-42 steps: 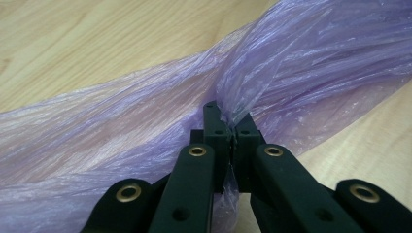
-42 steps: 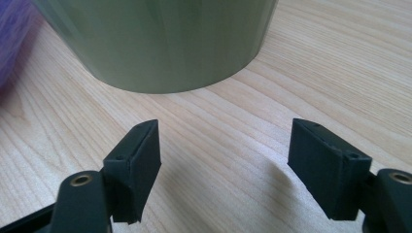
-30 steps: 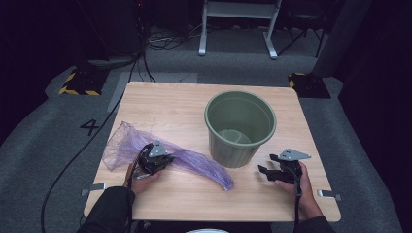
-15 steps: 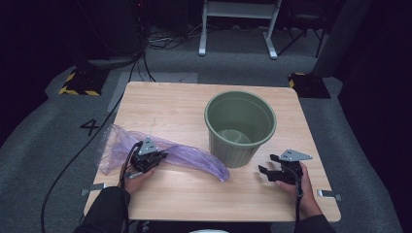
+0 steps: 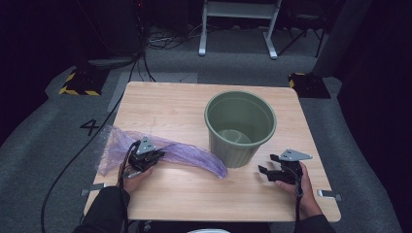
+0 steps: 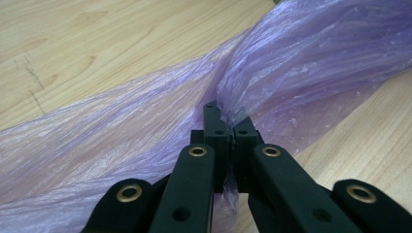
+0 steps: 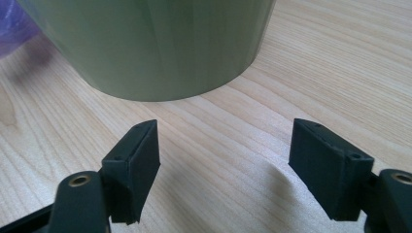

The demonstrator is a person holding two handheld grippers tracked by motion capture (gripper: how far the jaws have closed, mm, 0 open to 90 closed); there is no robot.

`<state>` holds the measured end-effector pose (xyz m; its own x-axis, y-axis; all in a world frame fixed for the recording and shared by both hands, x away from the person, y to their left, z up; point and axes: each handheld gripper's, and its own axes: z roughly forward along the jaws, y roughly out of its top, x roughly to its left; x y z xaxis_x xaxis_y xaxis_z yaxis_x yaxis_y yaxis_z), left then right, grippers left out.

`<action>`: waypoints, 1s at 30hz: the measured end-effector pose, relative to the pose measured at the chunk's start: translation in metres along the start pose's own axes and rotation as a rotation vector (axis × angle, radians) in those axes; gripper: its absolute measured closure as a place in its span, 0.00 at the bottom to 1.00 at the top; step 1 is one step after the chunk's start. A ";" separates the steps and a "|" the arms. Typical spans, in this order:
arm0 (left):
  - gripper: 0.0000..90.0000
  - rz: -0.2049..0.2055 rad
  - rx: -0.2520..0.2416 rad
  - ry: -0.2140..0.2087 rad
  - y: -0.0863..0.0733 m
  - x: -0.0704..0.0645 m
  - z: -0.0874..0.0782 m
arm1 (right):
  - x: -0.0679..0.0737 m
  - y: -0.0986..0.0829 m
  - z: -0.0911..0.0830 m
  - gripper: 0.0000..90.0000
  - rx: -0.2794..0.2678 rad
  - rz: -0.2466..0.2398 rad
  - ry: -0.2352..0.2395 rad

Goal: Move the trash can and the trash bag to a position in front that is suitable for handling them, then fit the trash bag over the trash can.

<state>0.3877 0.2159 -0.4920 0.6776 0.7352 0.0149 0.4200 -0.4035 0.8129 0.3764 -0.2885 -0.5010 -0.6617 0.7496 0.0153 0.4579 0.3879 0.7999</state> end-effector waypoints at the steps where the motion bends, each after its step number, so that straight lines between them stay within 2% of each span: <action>1: 0.99 -0.001 -0.004 0.006 0.000 0.001 -0.001 | 0.000 0.000 0.000 0.30 0.001 0.000 0.001; 9: 0.99 0.000 -0.023 0.037 0.003 0.004 -0.005 | 0.000 0.000 0.000 0.30 0.004 0.001 -0.008; 12: 0.99 -0.015 -0.039 0.040 0.005 0.005 -0.007 | 0.000 0.000 0.000 0.30 0.005 0.002 -0.007; 20: 0.99 -0.016 -0.080 0.045 0.011 0.006 -0.016 | 0.001 0.000 0.001 0.31 0.010 0.010 -0.031; 21: 0.99 -0.021 -0.096 0.052 0.013 0.007 -0.018 | 0.001 0.000 0.001 0.31 0.009 0.010 -0.030; 24: 0.99 -0.027 -0.100 0.060 0.014 0.009 -0.020 | 0.001 0.000 0.000 0.31 0.010 0.010 -0.027; 30: 0.99 -0.050 -0.139 0.086 0.017 0.018 -0.027 | 0.001 0.001 0.002 0.31 0.021 0.001 -0.028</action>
<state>0.3907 0.2365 -0.4618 0.6014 0.7987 0.0169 0.3609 -0.2904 0.8863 0.3768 -0.2864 -0.5016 -0.6448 0.7644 -0.0010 0.4709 0.3983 0.7872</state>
